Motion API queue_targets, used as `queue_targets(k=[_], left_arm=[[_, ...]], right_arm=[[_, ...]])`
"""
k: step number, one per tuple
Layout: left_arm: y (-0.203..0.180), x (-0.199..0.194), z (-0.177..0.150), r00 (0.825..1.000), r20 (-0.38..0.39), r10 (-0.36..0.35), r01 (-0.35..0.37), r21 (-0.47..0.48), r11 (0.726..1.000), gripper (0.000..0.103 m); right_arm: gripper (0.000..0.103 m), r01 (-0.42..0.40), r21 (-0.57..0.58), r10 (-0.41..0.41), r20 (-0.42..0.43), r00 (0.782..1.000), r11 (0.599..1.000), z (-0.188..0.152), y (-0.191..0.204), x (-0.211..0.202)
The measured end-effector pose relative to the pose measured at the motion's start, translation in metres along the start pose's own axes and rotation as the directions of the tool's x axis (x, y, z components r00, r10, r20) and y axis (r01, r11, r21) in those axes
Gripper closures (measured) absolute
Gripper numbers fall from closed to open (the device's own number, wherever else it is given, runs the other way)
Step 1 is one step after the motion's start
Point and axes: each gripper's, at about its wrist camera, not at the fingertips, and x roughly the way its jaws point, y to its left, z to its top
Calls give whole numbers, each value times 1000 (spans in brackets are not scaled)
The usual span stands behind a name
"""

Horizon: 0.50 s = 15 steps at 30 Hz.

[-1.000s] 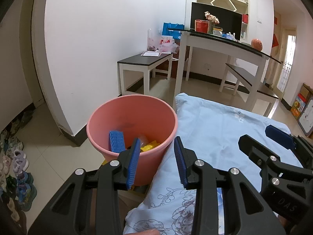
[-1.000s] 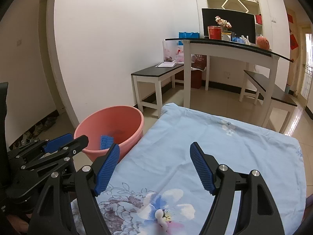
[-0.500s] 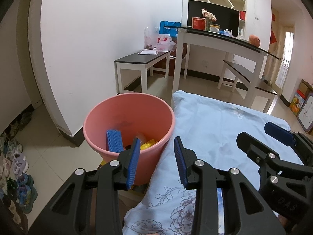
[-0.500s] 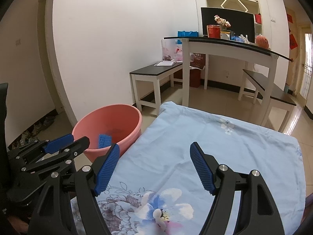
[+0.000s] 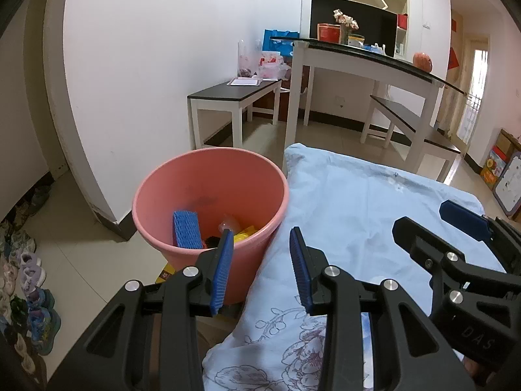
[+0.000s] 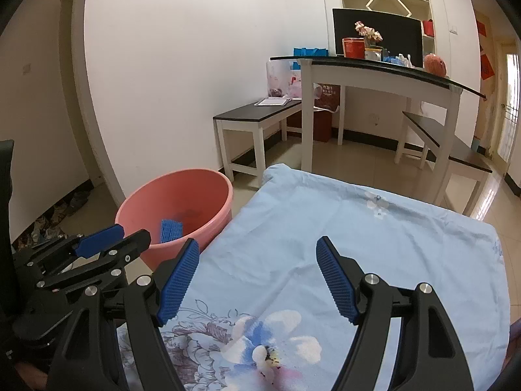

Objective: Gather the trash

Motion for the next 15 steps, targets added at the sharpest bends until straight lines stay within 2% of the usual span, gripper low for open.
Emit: queue_targets(k=[15], left_arm=[[-6,4,-3,1000,-12,-1,1,11,1000,67]], right_arm=[[30,13,19,-13,-5,1000,1000,-3,-6,3]])
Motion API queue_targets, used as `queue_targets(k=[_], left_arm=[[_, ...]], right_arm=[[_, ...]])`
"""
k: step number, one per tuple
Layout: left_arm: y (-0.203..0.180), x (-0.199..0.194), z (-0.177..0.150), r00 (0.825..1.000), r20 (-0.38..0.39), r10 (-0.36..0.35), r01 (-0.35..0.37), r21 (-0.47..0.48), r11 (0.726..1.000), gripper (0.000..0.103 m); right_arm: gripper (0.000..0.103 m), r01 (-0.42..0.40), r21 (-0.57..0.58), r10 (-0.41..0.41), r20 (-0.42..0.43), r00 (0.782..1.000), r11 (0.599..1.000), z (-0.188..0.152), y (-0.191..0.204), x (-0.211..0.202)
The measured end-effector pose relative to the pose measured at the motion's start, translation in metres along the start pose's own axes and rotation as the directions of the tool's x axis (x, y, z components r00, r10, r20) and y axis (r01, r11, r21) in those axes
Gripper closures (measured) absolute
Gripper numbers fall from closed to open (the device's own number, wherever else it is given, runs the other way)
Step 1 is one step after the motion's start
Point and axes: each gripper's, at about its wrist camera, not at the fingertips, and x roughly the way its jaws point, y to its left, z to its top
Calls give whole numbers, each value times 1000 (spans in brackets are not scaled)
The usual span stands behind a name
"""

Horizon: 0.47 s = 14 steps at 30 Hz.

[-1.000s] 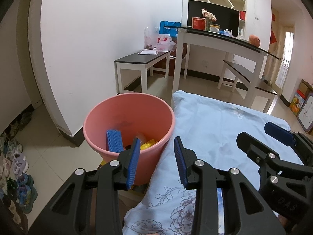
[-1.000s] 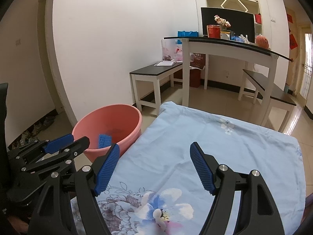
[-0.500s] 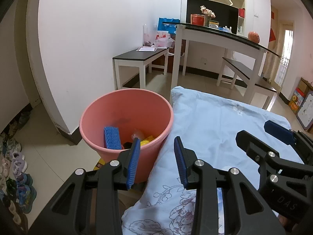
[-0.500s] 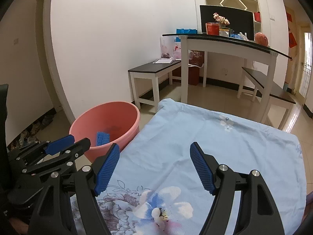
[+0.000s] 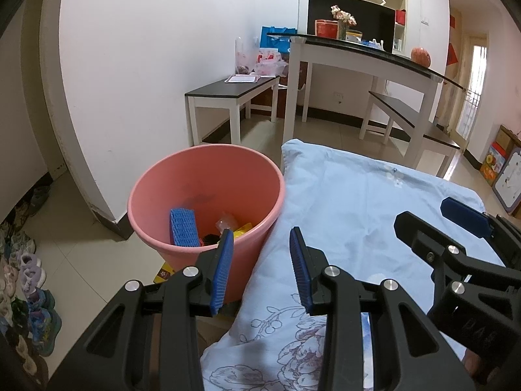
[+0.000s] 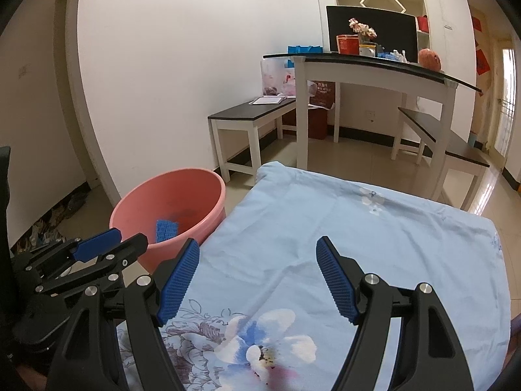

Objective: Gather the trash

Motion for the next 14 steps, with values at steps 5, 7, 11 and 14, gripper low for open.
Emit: queue_targets(k=[5,7,11,14], left_arm=[[0,0,0,1000,6,4,-4,-3,1000,67],[-1,0,-1,1000,5,4,-4,-3,1000,67],[-4,3,-2,1000,-9,3,-3,1,1000,67],[-7,5,-2,1000,-12,-2,2,7,1000,67]], right_arm=[[30,2,4,-2,0,1000,1000,-1,-1,0],[30,5,6,-5,-1,1000,1000,-1,-2,-1],[30,7,13,-7,-3,1000,1000,-2,-4,0],[30,9,16,-9,-3,1000,1000,-2,-5,0]])
